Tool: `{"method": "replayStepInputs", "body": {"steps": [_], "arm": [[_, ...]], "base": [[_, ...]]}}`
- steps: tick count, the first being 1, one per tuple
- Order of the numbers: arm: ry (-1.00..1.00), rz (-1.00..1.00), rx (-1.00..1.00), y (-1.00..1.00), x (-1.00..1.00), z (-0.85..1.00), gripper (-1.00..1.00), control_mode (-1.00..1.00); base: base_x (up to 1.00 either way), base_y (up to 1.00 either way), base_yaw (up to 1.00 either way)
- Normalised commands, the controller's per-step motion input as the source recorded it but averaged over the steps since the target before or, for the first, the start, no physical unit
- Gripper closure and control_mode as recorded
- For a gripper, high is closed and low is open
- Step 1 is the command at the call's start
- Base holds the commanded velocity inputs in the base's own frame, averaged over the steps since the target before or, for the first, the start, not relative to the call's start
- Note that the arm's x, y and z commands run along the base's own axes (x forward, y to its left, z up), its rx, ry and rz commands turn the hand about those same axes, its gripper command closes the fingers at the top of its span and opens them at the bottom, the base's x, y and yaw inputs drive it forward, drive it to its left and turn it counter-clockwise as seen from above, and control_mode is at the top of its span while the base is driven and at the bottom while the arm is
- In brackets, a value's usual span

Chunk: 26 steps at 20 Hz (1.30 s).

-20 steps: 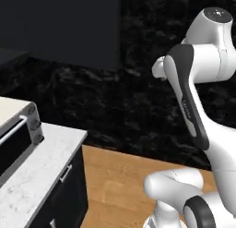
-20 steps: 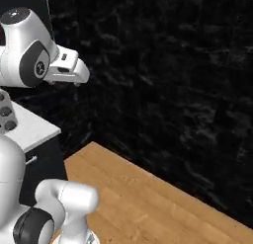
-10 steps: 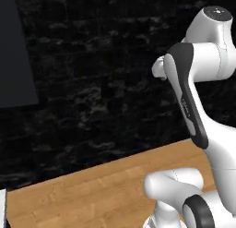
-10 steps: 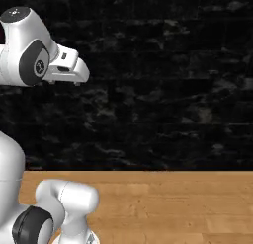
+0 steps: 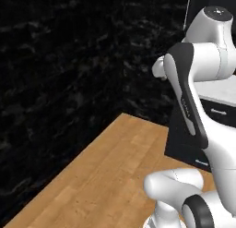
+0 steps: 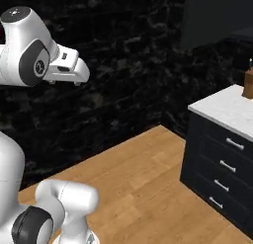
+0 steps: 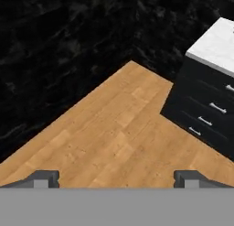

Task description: Gather all objects into one cabinet and sort the glasses and bowls to opposite sides.

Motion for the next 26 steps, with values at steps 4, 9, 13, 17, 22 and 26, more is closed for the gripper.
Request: {"method": "replayStepInputs", "body": {"steps": [4, 9, 13, 17, 22, 26], "arm": [[0.00, 0.00, 0.00, 0.00, 0.00, 0.00, -1.00, 1.00], [0.00, 0.00, 0.00, 0.00, 0.00, 0.00, -1.00, 1.00], [0.00, 0.00, 0.00, 0.00, 0.00, 0.00, -1.00, 1.00], [0.00, 0.00, 0.00, 0.00, 0.00, 0.00, -1.00, 1.00], [0.00, 0.00, 0.00, 0.00, 0.00, 0.00, -1.00, 1.00], [0.00, 0.00, 0.00, 0.00, 0.00, 0.00, -1.00, 1.00]], "base": [[0.00, 0.00, -0.88], [0.32, 0.10, -0.67], [0.16, 0.07, -0.03], [0.75, 0.00, -0.17], [1.00, 0.00, -0.33], [1.00, 0.14, -0.34]]}}
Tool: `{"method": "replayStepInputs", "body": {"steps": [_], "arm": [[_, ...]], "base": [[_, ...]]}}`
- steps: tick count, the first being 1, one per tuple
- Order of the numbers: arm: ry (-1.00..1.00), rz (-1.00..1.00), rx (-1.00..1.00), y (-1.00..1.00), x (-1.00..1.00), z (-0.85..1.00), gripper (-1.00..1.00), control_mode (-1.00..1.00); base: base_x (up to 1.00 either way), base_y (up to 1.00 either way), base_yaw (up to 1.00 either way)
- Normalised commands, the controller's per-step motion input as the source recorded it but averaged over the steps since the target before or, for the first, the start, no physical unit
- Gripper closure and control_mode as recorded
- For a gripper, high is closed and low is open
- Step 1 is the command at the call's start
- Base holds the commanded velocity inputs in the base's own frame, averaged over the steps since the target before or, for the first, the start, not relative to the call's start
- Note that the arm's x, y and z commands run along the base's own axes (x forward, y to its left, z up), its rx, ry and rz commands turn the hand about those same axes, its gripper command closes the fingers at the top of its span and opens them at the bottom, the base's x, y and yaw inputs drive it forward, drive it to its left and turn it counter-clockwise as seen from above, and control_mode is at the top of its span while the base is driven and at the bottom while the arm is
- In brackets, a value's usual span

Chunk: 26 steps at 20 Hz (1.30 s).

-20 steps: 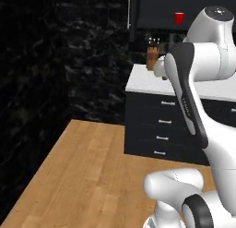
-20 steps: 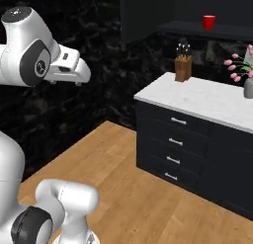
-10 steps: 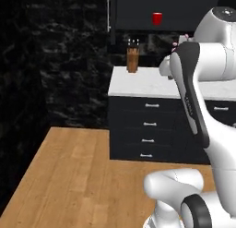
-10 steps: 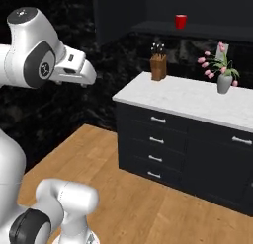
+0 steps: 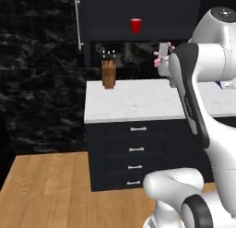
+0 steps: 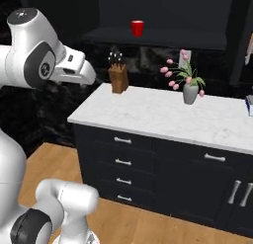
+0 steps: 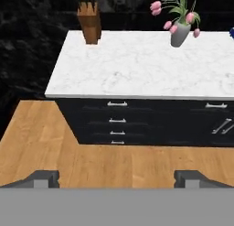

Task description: Gather all objects into one cabinet and sort the glasses and bowls to opposite sides.

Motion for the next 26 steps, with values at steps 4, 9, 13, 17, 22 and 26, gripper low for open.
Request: {"method": "replayStepInputs", "body": {"steps": [4, 9, 13, 17, 22, 26], "arm": [[0.00, 0.00, 0.00, 0.00, 0.00, 0.00, -1.00, 1.00], [0.00, 0.00, 0.00, 0.00, 0.00, 0.00, -1.00, 1.00], [0.00, 0.00, 0.00, 0.00, 0.00, 0.00, -1.00, 1.00], [0.00, 0.00, 0.00, 0.00, 0.00, 0.00, -1.00, 1.00], [0.00, 0.00, 0.00, 0.00, 0.00, 0.00, -1.00, 1.00], [0.07, 0.01, -0.01, 0.00, 0.11, -0.04, -1.00, -1.00]], "base": [[0.89, 0.40, -0.31], [0.86, 0.39, -0.28], [0.76, 0.11, -0.22], [0.77, 0.13, -0.21], [0.65, 0.25, -0.11], [0.55, 0.06, 0.00]]}}
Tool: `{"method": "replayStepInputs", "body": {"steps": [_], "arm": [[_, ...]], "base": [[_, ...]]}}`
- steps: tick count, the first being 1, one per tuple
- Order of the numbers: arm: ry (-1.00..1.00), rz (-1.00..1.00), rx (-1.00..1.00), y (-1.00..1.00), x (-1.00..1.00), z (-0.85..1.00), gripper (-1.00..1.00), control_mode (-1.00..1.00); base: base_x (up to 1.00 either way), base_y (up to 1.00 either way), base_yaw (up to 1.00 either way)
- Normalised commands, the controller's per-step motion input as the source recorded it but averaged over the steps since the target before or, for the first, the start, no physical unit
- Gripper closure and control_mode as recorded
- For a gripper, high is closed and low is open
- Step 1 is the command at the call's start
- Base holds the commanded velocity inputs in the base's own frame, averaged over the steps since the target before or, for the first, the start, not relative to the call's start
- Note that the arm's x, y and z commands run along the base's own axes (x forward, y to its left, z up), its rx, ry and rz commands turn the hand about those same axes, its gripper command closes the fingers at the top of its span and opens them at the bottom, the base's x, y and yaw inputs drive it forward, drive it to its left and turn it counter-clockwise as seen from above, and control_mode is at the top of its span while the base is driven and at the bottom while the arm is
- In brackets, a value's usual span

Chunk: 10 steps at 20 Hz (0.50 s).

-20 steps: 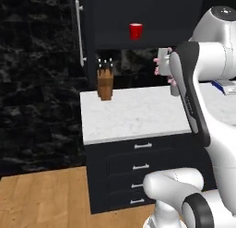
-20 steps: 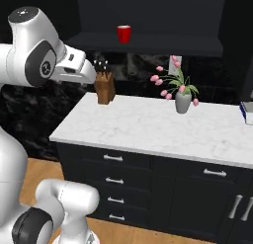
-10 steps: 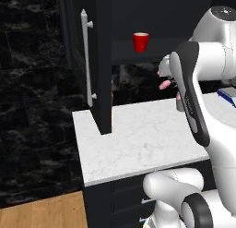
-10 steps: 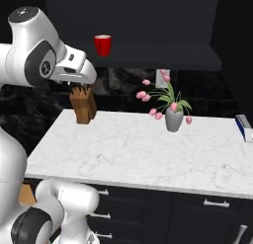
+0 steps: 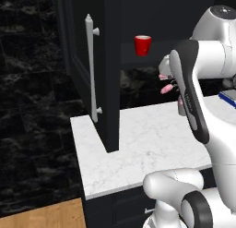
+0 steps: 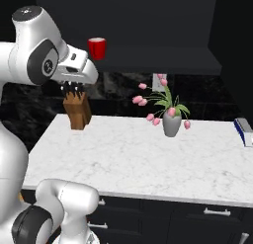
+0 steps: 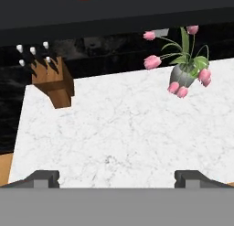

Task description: Gather all objects into one cabinet and sort the glasses and bowls to opposite sides.

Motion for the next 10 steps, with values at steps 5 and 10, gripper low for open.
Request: {"method": "replayStepInputs", "body": {"steps": [5, 10], "arm": [[0.10, 0.12, -0.01, 0.00, 0.27, -0.14, -1.00, -1.00], [-0.13, 0.11, 0.00, 0.05, 0.50, 0.00, -1.00, -1.00]], "base": [[0.00, 0.00, 0.00], [0.00, 0.00, 0.00]]}}
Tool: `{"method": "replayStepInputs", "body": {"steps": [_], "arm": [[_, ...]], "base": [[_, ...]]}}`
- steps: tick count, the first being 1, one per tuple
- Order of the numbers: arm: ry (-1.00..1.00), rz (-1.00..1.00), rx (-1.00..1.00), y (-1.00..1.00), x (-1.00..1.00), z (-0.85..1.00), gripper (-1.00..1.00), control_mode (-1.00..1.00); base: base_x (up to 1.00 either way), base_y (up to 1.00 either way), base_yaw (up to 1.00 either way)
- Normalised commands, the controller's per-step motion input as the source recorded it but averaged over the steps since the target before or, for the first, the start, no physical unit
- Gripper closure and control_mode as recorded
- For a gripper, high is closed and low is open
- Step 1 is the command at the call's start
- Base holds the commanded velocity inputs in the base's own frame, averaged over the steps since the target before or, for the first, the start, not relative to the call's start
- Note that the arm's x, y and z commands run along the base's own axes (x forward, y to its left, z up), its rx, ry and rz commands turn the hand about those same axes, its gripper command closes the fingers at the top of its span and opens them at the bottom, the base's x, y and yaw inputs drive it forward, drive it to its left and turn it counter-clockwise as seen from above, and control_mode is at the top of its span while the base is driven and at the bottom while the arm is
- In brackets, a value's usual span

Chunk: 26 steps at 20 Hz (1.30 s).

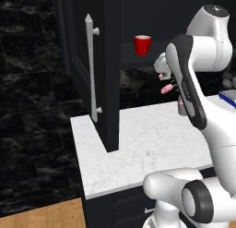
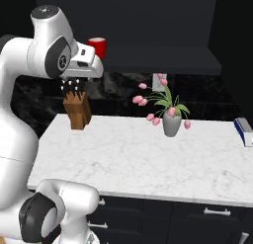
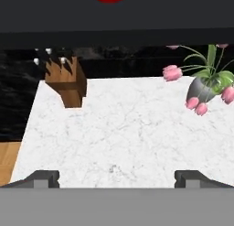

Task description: Gather all objects into one cabinet and sort the glasses and bowls to opposite sides.

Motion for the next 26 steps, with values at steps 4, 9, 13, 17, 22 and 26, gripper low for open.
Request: {"method": "replayStepInputs", "body": {"steps": [4, 9, 13, 17, 22, 26], "arm": [[-0.12, 0.06, 0.05, 0.14, 0.86, 0.08, -1.00, -1.00], [-0.14, 0.01, 0.02, 0.26, 0.85, 0.06, -1.00, -1.00], [0.07, 0.00, 0.00, 0.07, 0.67, 0.02, -1.00, -1.00], [0.19, -0.01, 0.00, 0.05, 0.84, 0.00, -1.00, -1.00], [0.12, -0.02, 0.00, 0.00, 0.83, 0.00, -1.00, -1.00], [0.00, -0.02, 0.00, 0.08, 0.69, 0.00, -1.00, -1.00]], "base": [[0.00, 0.00, 0.00], [0.00, 0.00, 0.00], [0.00, 0.00, 0.00], [0.00, 0.00, 0.00], [0.00, 0.00, 0.00], [0.00, 0.00, 0.00]]}}
